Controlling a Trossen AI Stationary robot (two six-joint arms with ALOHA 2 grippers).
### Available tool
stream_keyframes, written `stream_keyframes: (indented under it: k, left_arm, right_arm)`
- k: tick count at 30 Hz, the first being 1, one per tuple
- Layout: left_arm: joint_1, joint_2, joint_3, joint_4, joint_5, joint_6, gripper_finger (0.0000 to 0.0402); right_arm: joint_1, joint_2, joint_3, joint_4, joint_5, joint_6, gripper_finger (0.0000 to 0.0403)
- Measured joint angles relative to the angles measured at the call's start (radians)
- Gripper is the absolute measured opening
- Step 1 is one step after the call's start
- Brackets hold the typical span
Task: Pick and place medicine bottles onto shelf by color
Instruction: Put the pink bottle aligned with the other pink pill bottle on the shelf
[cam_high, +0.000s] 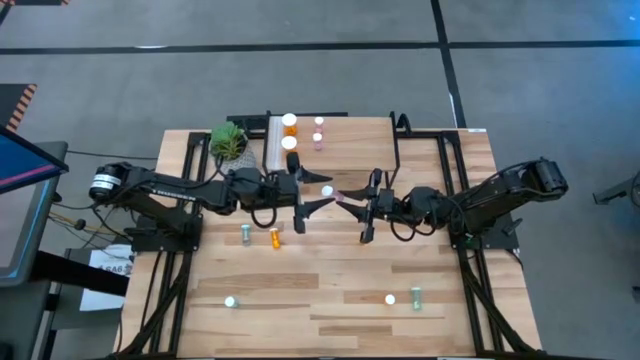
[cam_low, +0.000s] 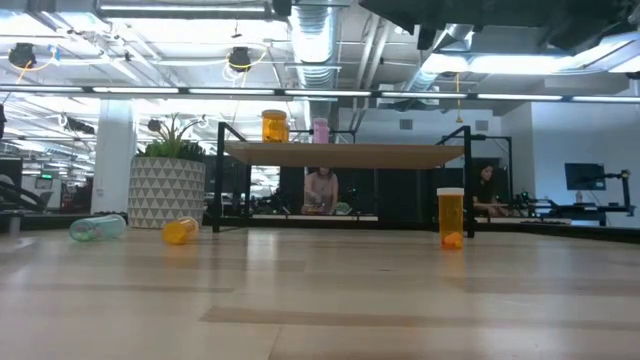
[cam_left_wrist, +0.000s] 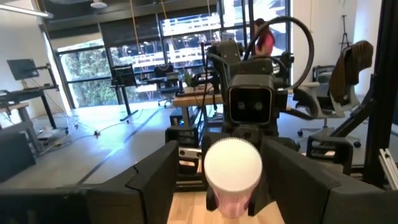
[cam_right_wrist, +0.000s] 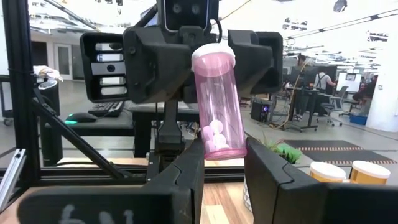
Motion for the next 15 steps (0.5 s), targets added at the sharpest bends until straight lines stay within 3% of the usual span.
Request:
stream_keyframes:
  k: [15]
  left_arm:
    - [0.0, -0.001, 0.0, 0.0, 0.028, 0.0, 0.0113]
  right_arm:
    - [0.0, 0.0, 0.0, 0.0, 0.0, 0.0, 0.0103]
